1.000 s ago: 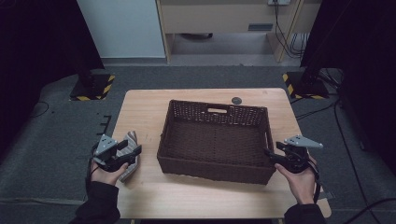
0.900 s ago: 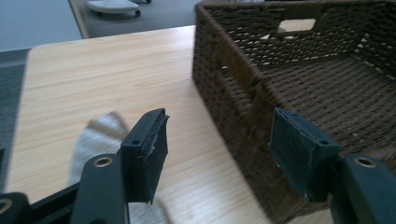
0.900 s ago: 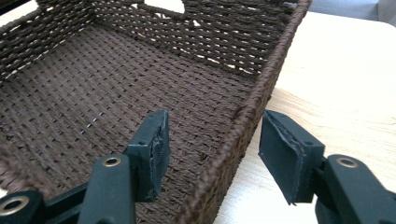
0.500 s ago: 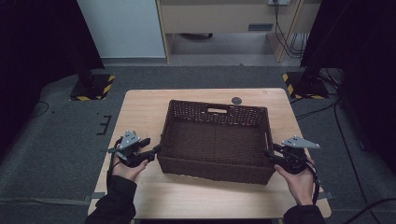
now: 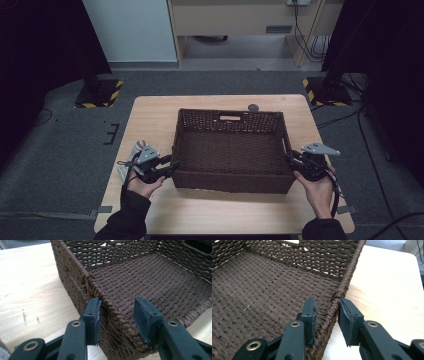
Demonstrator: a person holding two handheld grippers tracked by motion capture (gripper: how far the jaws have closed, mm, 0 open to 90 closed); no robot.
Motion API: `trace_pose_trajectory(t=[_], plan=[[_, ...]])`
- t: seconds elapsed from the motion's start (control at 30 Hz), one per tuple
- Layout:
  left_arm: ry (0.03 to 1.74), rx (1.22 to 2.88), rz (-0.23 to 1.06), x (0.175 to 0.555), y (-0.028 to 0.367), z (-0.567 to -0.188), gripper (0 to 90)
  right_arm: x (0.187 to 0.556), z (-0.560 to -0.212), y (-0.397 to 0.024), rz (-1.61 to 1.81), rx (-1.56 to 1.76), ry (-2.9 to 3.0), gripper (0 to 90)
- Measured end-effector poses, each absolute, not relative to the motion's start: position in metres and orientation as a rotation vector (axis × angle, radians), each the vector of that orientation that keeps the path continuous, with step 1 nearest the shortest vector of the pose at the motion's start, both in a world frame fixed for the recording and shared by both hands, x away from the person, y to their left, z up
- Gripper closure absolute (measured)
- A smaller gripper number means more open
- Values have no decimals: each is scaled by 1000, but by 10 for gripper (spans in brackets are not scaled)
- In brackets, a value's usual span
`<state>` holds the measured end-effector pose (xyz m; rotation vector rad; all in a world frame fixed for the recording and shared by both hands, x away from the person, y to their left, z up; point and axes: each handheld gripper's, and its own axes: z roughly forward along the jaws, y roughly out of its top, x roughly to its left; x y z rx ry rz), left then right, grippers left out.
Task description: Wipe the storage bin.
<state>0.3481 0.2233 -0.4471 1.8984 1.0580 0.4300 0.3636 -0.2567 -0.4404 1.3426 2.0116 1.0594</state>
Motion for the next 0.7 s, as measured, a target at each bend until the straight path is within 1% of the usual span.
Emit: trace_pose_trajectory(t=[0.2,0.33,0.43,0.53,0.7], plan=[[1074,1898,424,344,222,-446,563,360,-436,-257,1079,1339,1994,603],[1081,1903,414,340,220,-445,563,351,-432,-258,1097,1351,2000,611],[1088,1900,401,336,218,-445,558,350,-433,-260,1067,1374,2007,658],[1082,1906,389,334,217,-443,547,355,-436,-262,1035,1389,2002,727],[1064,1892,428,339,220,-437,520,364,-435,-264,1034,1401,1999,756]])
